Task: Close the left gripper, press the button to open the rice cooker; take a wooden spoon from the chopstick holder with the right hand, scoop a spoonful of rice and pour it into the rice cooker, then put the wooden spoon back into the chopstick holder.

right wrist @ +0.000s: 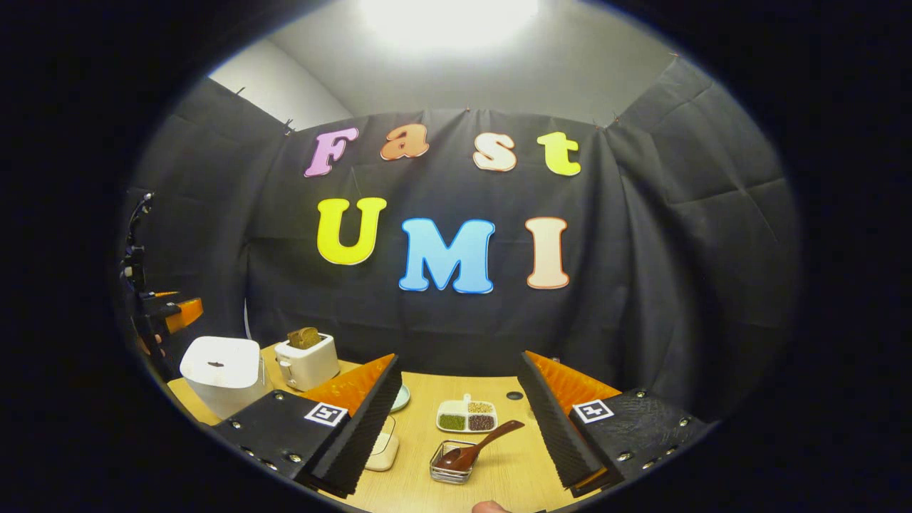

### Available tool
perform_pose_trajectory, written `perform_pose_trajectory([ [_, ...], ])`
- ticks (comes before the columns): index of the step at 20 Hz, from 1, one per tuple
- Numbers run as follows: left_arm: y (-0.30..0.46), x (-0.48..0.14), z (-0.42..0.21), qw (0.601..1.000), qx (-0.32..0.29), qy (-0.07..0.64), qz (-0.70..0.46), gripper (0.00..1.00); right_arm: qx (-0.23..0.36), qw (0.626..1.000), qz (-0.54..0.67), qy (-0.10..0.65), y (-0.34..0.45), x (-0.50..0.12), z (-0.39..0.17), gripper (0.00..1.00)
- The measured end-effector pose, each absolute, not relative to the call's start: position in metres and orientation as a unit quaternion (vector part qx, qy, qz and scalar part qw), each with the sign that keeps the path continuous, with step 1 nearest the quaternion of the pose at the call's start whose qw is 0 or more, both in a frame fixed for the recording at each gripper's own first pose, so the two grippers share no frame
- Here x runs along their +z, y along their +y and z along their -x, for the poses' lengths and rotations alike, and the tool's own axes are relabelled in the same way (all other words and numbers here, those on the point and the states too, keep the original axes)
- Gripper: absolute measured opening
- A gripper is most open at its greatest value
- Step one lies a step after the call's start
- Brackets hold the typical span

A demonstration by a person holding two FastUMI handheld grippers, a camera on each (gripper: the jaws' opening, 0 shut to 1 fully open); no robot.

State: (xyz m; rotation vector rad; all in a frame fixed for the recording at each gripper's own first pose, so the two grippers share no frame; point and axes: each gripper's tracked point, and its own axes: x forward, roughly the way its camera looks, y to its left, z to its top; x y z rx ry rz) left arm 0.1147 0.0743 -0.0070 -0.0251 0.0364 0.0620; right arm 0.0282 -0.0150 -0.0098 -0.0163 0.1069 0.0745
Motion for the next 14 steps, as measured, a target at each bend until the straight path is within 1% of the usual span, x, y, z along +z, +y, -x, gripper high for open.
perform_pose_trajectory([
  [3, 0.055, 0.019, -0.077, 0.999, 0.024, -0.014, 0.019, 0.96, 0.045, 0.999, 0.009, 0.024, 0.005, 0.011, -0.017, 0.99],
  [6, 0.031, 0.027, -0.037, 0.999, 0.012, -0.030, 0.017, 0.98, 0.046, 0.999, 0.006, 0.000, 0.017, 0.023, -0.009, 0.99],
  [7, 0.024, 0.029, -0.028, 0.999, 0.009, -0.036, 0.016, 0.96, 0.047, 0.999, 0.002, -0.002, 0.022, 0.022, -0.008, 0.99],
  [10, 0.012, 0.041, -0.014, 0.999, 0.000, -0.053, -0.003, 0.95, 0.059, 0.998, -0.008, 0.009, 0.034, 0.011, -0.006, 0.99],
  [11, 0.010, 0.043, -0.012, 0.998, -0.003, -0.055, -0.006, 0.98, 0.062, 0.998, -0.009, 0.014, 0.035, 0.009, -0.006, 0.99],
  [14, 0.014, 0.041, -0.012, 0.999, 0.000, -0.048, -0.004, 0.95, 0.062, 0.998, -0.018, 0.017, 0.035, 0.006, -0.008, 0.99],
])
